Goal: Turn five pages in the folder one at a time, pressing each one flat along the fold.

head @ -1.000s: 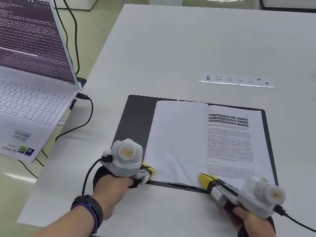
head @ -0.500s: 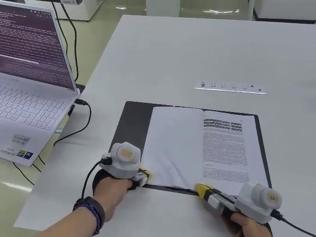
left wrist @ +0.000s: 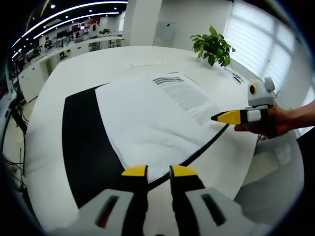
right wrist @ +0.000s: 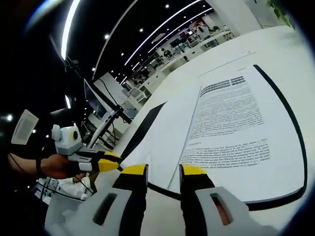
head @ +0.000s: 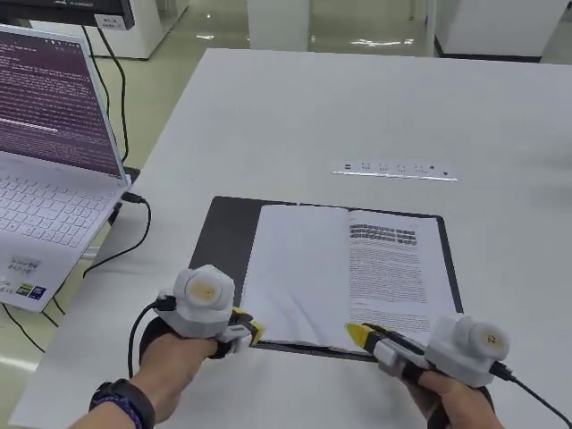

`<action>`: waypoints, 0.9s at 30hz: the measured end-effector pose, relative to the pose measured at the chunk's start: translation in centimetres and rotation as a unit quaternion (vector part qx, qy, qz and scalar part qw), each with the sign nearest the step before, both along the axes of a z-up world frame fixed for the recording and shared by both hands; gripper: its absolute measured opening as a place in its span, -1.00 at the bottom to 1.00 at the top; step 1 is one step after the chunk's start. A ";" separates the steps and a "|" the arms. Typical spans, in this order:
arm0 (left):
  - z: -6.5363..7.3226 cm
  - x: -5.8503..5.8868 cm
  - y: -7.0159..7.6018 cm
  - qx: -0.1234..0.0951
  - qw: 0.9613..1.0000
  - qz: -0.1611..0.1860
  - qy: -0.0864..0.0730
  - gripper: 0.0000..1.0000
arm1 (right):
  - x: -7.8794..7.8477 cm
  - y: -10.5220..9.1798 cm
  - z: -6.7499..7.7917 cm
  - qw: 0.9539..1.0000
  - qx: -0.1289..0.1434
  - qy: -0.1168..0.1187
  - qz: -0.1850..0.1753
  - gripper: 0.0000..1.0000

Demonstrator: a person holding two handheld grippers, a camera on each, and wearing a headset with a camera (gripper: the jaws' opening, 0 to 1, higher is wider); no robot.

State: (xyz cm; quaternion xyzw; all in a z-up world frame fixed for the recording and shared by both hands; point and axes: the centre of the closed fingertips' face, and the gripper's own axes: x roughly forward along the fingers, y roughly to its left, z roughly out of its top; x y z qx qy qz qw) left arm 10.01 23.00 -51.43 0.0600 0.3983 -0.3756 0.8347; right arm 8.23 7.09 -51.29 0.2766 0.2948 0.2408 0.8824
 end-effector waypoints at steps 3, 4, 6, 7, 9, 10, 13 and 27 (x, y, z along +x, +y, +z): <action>0.9 -0.1 0.3 -0.005 1.000 0.005 -0.008 -0.65 | -0.3 -1.0 0.4 1.000 -0.012 -0.005 0.001 -0.49; 1.1 -0.1 0.4 -0.006 1.000 0.005 -0.011 -0.64 | -0.4 -1.2 0.5 1.000 -0.014 -0.007 0.000 -0.48; 1.7 -0.3 0.6 -0.002 1.000 0.004 -0.017 -0.61 | -0.6 -1.7 0.8 1.000 -0.019 -0.011 -0.001 -0.47; 1.9 -0.2 0.7 -0.002 1.000 0.004 -0.020 -0.59 | -0.7 -1.9 0.9 1.000 -0.021 -0.012 -0.001 -0.46; 2.4 -0.3 0.9 -0.003 1.000 0.006 -0.023 -0.55 | -0.9 -2.3 1.2 1.000 -0.025 -0.015 -0.001 -0.44; 2.7 -0.3 1.0 -0.005 1.000 0.006 -0.025 -0.54 | -1.0 -2.5 1.5 0.999 -0.031 -0.018 0.000 -0.42; 3.4 -0.3 1.2 -0.006 0.999 0.007 -0.034 -0.50 | -1.3 -2.9 2.1 0.999 -0.044 -0.027 0.010 -0.39; 7.3 -1.8 1.6 -0.038 0.996 0.014 -0.075 -0.26 | -3.7 -4.8 4.9 0.992 -0.099 -0.069 0.047 -0.04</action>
